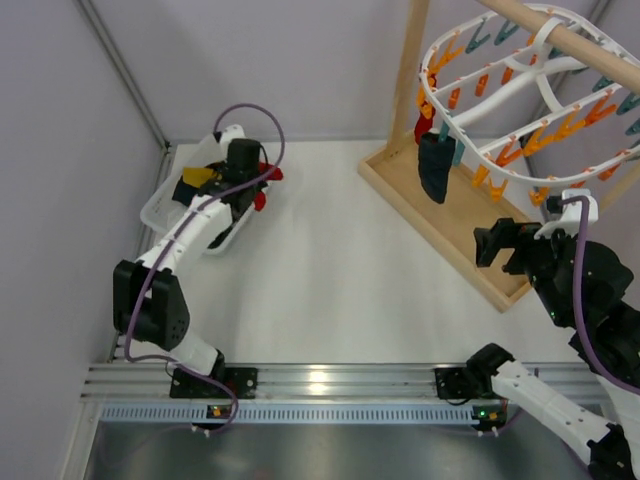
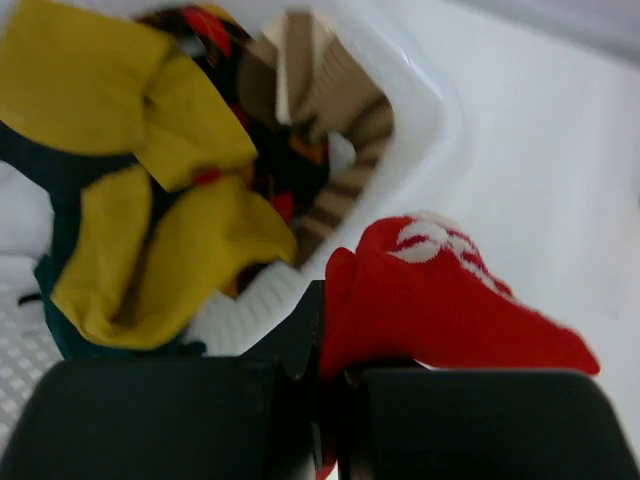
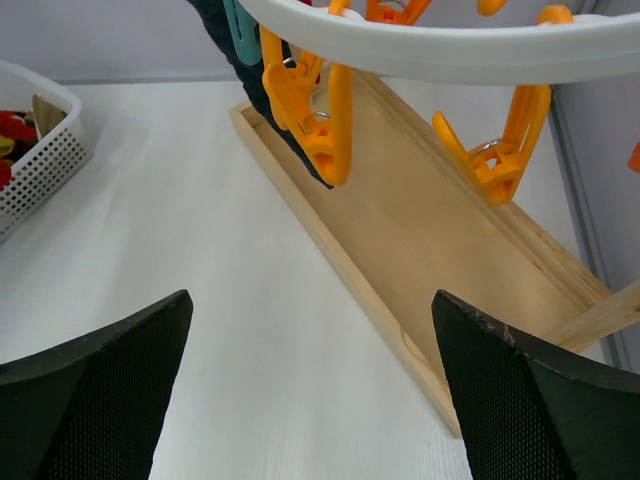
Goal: Remove the socks clipped to the hanger
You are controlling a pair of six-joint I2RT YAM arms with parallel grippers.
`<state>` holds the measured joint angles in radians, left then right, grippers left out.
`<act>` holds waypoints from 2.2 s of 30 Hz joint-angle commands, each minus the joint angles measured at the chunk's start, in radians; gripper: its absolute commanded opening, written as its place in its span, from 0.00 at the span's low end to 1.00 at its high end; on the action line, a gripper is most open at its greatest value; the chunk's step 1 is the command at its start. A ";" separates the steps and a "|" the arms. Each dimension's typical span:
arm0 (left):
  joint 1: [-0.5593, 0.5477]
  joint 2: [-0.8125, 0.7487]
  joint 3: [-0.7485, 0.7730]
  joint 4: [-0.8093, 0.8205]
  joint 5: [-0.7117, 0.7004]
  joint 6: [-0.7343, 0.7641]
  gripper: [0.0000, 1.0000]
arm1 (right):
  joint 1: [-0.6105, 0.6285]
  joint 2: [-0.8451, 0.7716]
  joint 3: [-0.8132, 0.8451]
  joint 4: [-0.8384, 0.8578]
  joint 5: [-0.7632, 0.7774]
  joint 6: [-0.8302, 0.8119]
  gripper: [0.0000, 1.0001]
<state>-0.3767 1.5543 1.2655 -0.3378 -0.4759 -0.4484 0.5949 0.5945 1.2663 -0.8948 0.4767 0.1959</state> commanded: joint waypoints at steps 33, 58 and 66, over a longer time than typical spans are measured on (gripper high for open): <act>-0.240 0.253 0.436 0.239 0.963 0.152 0.98 | 0.014 -0.246 -0.123 0.145 -0.168 0.048 1.00; -0.269 0.751 0.715 0.801 1.292 0.182 0.98 | 0.014 -0.285 -0.150 0.158 -0.380 0.034 0.99; -0.260 0.868 0.857 0.801 1.373 0.134 0.98 | 0.014 -0.285 -0.162 0.175 -0.415 0.007 0.99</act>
<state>-0.6437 2.4073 2.0609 0.3927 0.8257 -0.2905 0.5957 0.3069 1.1187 -0.7761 0.0872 0.2272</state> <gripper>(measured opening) 0.983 0.993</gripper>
